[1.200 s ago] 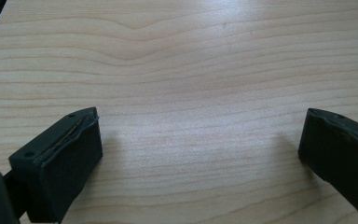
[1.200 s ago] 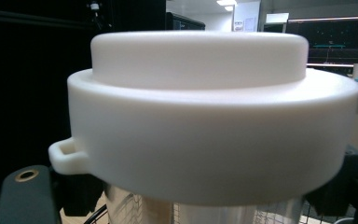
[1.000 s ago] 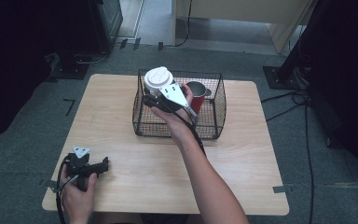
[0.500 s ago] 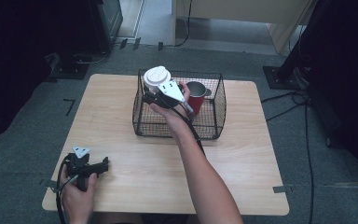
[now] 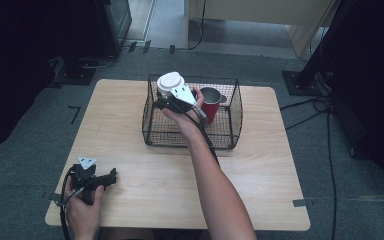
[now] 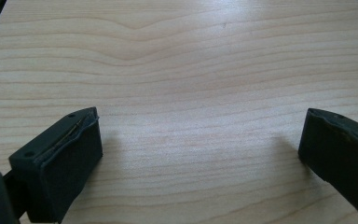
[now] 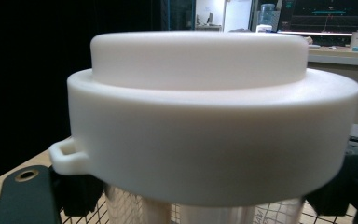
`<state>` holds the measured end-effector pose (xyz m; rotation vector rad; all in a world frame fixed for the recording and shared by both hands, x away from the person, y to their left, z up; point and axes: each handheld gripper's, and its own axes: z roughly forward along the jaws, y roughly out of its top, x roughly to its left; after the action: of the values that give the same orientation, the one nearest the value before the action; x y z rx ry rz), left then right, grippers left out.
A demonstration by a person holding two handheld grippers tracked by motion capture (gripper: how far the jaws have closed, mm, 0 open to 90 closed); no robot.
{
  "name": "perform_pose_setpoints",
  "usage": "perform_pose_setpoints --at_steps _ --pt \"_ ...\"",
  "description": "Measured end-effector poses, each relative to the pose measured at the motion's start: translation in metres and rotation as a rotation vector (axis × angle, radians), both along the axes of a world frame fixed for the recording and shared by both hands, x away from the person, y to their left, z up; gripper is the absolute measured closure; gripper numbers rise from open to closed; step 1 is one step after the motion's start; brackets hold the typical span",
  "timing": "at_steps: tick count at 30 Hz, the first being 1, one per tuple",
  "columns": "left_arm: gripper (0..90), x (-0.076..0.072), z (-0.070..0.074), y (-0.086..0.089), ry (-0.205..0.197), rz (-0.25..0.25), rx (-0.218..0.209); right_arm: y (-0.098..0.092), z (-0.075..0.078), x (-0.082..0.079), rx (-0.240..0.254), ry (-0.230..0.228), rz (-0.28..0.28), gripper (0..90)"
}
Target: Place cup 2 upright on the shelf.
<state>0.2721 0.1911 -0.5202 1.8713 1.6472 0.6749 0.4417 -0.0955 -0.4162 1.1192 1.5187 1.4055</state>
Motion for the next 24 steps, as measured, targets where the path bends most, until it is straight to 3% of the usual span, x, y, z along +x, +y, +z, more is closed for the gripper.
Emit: perform_pose_setpoints --at_steps 13,18,24 --pt "0.0 0.000 0.000 0.000 -0.001 0.000 0.001 0.010 -0.012 0.018 -0.036 0.037 -0.009 16.2" --pt "0.0 0.000 0.000 0.000 -0.002 0.000 0.001 0.010 -0.017 0.021 -0.026 0.056 -0.018 16.1" --pt "0.0 0.000 0.000 0.000 -0.002 0.001 -0.001 0.012 -0.020 0.022 -0.049 0.069 -0.002 16.1"
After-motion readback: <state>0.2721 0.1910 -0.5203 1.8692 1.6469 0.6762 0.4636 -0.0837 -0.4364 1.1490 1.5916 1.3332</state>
